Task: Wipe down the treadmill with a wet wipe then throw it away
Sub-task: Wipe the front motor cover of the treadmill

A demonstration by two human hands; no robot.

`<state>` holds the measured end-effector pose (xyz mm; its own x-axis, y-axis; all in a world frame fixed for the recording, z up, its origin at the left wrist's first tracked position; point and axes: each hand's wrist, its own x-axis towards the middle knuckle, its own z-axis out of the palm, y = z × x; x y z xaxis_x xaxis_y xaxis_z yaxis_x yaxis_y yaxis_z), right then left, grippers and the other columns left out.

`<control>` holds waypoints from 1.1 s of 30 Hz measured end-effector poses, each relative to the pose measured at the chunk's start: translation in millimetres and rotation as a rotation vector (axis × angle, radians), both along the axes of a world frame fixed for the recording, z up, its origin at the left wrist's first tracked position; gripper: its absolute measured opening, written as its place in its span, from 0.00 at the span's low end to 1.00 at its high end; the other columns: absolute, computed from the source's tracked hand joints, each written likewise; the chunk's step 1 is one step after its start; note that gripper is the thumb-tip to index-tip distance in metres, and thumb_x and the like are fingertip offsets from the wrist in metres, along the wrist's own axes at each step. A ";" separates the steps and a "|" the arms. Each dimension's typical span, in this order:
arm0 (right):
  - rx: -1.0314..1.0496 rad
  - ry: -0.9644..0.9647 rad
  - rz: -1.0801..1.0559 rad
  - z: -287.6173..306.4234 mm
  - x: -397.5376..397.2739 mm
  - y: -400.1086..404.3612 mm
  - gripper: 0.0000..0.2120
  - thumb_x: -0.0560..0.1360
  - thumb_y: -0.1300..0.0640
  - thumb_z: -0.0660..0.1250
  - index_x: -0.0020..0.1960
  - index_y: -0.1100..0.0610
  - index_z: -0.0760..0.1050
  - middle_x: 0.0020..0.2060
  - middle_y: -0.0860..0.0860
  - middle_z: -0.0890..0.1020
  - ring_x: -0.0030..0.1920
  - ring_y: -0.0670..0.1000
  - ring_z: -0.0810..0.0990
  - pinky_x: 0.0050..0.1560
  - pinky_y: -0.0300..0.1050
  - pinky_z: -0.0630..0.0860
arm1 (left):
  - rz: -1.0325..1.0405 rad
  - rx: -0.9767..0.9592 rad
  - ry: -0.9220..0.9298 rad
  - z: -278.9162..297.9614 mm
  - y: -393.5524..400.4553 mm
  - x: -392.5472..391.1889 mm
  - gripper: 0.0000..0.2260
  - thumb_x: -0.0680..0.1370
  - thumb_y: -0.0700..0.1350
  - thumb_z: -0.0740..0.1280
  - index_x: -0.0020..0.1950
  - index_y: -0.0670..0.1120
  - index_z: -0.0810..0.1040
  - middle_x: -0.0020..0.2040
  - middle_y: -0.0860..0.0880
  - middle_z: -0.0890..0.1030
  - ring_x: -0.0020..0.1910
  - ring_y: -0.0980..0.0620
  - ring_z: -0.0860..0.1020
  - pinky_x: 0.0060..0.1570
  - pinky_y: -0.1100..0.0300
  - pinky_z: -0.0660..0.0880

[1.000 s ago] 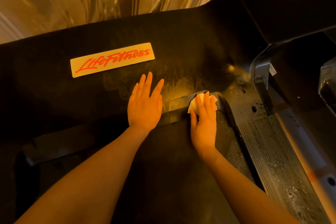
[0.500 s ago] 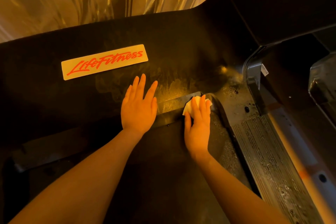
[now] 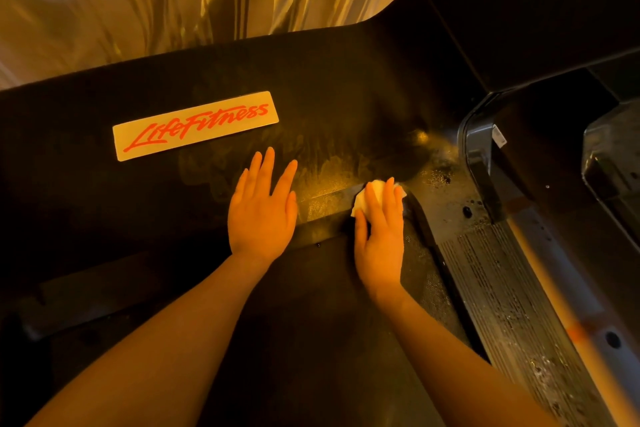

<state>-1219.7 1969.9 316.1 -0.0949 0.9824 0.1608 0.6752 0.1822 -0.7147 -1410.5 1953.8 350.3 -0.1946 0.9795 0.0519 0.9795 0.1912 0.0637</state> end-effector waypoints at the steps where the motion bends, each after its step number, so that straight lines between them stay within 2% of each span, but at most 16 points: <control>1: -0.008 0.002 -0.006 -3.0 -0.2 -4.7 0.25 0.82 0.57 0.61 0.77 0.50 0.58 0.79 0.52 0.53 0.79 0.55 0.48 0.72 0.57 0.64 | 0.000 0.004 -0.001 -0.1 0.0 -0.1 0.24 0.82 0.53 0.46 0.79 0.52 0.54 0.80 0.43 0.53 0.79 0.44 0.50 0.75 0.49 0.54; 5: -0.011 -0.014 0.006 -4.3 0.3 -6.8 0.26 0.82 0.57 0.60 0.77 0.47 0.55 0.79 0.52 0.51 0.79 0.54 0.46 0.72 0.57 0.63 | -0.003 0.025 -0.021 -0.6 -0.1 -0.9 0.23 0.82 0.52 0.50 0.78 0.52 0.57 0.79 0.44 0.56 0.78 0.43 0.52 0.75 0.48 0.55; 7: -0.004 -0.043 0.019 -1.8 2.6 1.1 0.25 0.82 0.58 0.59 0.77 0.51 0.58 0.79 0.53 0.50 0.79 0.56 0.47 0.72 0.57 0.63 | -0.007 0.042 -0.032 -0.8 0.0 -1.0 0.23 0.82 0.52 0.51 0.78 0.51 0.59 0.79 0.44 0.58 0.78 0.43 0.54 0.74 0.47 0.57; 9: 0.015 -0.086 0.040 2.7 3.9 12.7 0.24 0.82 0.58 0.59 0.77 0.54 0.60 0.79 0.55 0.51 0.79 0.57 0.47 0.74 0.55 0.58 | -0.013 0.058 -0.035 -1.1 -0.2 -1.0 0.23 0.82 0.51 0.52 0.77 0.50 0.61 0.78 0.43 0.59 0.78 0.42 0.55 0.74 0.46 0.58; 13: 0.065 -0.158 0.074 9.3 2.8 29.4 0.23 0.82 0.59 0.59 0.76 0.57 0.63 0.78 0.58 0.53 0.78 0.59 0.49 0.75 0.54 0.55 | -0.017 0.077 -0.042 -3.4 0.2 -1.4 0.23 0.82 0.50 0.54 0.77 0.49 0.62 0.78 0.43 0.60 0.77 0.42 0.56 0.73 0.45 0.58; 17: 0.034 -0.110 0.028 5.2 1.2 12.3 0.25 0.82 0.58 0.59 0.78 0.55 0.59 0.79 0.56 0.51 0.78 0.53 0.47 0.73 0.48 0.55 | -0.024 0.092 -0.052 -5.3 0.4 -1.6 0.23 0.82 0.50 0.55 0.77 0.49 0.63 0.78 0.42 0.60 0.77 0.41 0.57 0.73 0.44 0.59; 19: 0.022 -0.096 0.003 0.2 0.7 -1.7 0.26 0.82 0.58 0.59 0.78 0.54 0.57 0.79 0.55 0.51 0.77 0.52 0.48 0.70 0.46 0.58 | -0.024 0.105 -0.058 -5.4 0.0 -1.9 0.23 0.82 0.50 0.55 0.77 0.49 0.63 0.78 0.42 0.61 0.77 0.41 0.57 0.73 0.44 0.60; 23: -0.012 -0.121 -0.005 -3.9 -1.5 -6.8 0.28 0.83 0.55 0.58 0.79 0.50 0.51 0.79 0.55 0.49 0.78 0.58 0.48 0.70 0.53 0.64 | -0.027 0.116 -0.062 -5.1 -0.5 -1.5 0.22 0.82 0.49 0.57 0.76 0.48 0.64 0.77 0.41 0.61 0.77 0.40 0.57 0.72 0.44 0.60; 25: -0.030 -0.168 -0.006 0.7 -1.1 1.8 0.28 0.82 0.55 0.58 0.79 0.53 0.51 0.79 0.57 0.49 0.78 0.60 0.47 0.72 0.57 0.65 | -0.032 0.113 -0.070 -4.8 -0.1 -1.8 0.23 0.81 0.49 0.58 0.76 0.48 0.64 0.77 0.41 0.61 0.77 0.40 0.57 0.72 0.43 0.60; 30: 0.011 -0.335 0.054 21.8 9.8 33.6 0.25 0.82 0.54 0.54 0.77 0.59 0.59 0.77 0.62 0.56 0.77 0.62 0.52 0.74 0.56 0.56 | -0.037 0.104 -0.073 -3.2 1.4 -2.2 0.23 0.81 0.48 0.59 0.76 0.47 0.64 0.77 0.40 0.62 0.77 0.40 0.57 0.73 0.43 0.59; 33: -0.010 -0.392 0.091 31.9 24.6 52.8 0.24 0.83 0.55 0.55 0.78 0.59 0.58 0.78 0.61 0.52 0.78 0.61 0.48 0.77 0.57 0.52 | -0.071 0.103 -0.077 -0.4 9.0 2.7 0.22 0.80 0.46 0.62 0.75 0.47 0.66 0.76 0.40 0.63 0.76 0.40 0.59 0.72 0.43 0.59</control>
<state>-1195.0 2022.7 348.0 -0.2341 0.9684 0.0859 0.8786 0.2485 -0.4077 -1407.8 1962.8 349.9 -0.1319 0.9813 0.1402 0.9818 0.1098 0.1550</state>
